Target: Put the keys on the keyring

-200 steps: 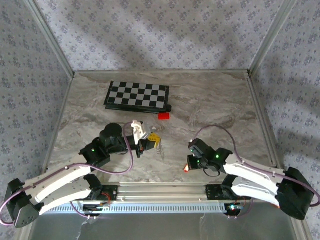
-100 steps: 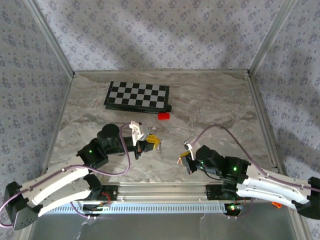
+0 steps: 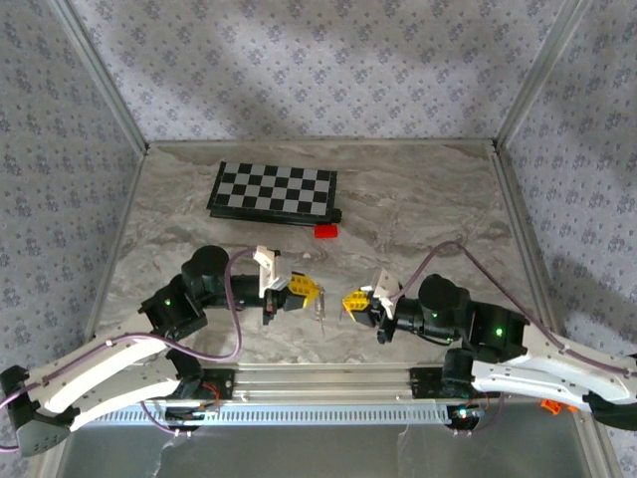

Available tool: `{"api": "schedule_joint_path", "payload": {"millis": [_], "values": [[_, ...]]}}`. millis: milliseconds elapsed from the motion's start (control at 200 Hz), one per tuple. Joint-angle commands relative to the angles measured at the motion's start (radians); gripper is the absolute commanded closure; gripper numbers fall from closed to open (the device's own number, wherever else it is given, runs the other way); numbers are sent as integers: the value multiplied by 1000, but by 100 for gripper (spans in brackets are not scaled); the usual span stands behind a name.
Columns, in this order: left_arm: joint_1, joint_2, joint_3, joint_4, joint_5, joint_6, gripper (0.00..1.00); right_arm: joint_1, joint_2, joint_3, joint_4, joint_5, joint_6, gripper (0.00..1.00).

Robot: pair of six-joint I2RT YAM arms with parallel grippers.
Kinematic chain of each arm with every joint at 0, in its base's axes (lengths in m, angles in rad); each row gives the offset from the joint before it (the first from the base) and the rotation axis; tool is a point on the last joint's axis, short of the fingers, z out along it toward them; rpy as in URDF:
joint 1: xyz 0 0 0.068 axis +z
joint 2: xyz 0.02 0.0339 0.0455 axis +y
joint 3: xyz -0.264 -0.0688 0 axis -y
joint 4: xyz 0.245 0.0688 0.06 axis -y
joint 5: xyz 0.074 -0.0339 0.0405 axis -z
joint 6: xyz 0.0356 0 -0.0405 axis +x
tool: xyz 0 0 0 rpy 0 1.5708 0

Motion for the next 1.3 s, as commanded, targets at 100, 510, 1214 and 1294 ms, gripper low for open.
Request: {"api": "schedule_joint_path", "payload": {"millis": [100,510,1214,1294], "values": [[-34,-15,58,-23,70,52,100,-2,32,111,-110,-126,-81,100],[-57,-5,74,-42,72,77,100,-27,131,227,-213,-145,-66,100],[-62,25,54,-17,-1,89,100,-33,155,242,-140,-118,-36,100],[-63,29,56,-22,-15,93,100,-32,150,237,-131,-114,-36,100]]}}
